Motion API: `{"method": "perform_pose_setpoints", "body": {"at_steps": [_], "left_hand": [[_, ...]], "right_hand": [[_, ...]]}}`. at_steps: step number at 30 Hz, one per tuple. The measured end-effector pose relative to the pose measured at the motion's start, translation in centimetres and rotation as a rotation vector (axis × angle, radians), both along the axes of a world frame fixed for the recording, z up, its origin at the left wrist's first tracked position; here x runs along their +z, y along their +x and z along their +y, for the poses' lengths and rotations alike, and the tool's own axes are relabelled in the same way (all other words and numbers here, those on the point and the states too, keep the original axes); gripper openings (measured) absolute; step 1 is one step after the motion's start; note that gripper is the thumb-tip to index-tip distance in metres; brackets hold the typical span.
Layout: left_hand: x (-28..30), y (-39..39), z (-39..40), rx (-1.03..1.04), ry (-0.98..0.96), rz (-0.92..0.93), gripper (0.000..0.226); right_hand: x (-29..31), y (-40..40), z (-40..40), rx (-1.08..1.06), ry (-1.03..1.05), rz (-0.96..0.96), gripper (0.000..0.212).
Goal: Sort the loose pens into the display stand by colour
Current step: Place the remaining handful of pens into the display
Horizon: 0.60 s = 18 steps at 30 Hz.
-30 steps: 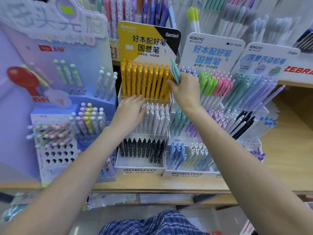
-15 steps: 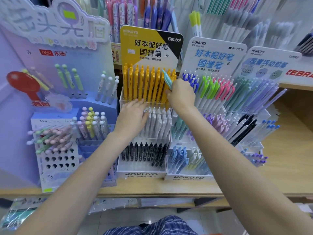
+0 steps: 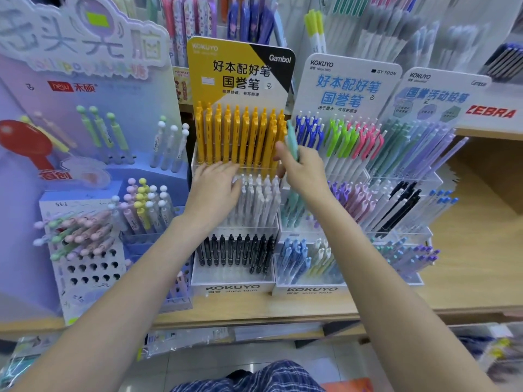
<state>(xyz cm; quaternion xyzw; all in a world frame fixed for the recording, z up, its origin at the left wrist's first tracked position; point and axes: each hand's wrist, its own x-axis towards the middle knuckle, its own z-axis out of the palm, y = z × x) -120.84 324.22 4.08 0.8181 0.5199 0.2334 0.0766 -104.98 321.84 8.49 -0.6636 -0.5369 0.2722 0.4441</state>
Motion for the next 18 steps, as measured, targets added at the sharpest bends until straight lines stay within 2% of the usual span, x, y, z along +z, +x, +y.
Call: {"method": "perform_pose_setpoints", "body": {"at_steps": [3,5,7,9,10,13,16,18], "left_hand": [[1.6,1.7,-1.9,-0.068,-0.032,-0.298,0.035],[2.4,3.2,-3.3,-0.22,-0.245,-0.481,0.031],[2.9,4.2,-3.9,-0.325,-0.482,-0.63,0.025],[3.2,4.6,-3.9,-0.331,-0.661,-0.771,0.022],[3.3,4.6,-3.7,-0.319,-0.671,-0.793,0.02],[3.4,4.5,-3.3,-0.297,-0.579,-0.721,0.019],[3.1,4.8,-3.3,-0.265,-0.517,-0.666,0.014],[3.2,5.0,-3.1,-0.157,-0.641,-0.861,0.012]], "right_hand": [[-0.1,1.0,-2.0,0.11,0.021,0.707,0.027],[-0.2,1.4,-2.5,0.125,0.08,0.974,0.022],[-0.1,1.7,-3.0,0.115,0.115,1.088,0.022],[0.0,2.1,-3.5,0.106,0.128,1.033,0.022],[0.0,2.5,-3.8,0.086,0.135,0.946,0.021],[0.1,4.3,-4.7,-0.049,0.127,0.653,0.02],[0.2,6.8,-6.0,-0.098,0.088,0.538,0.017],[0.3,8.3,-7.2,-0.047,0.015,0.436,0.013]]}}
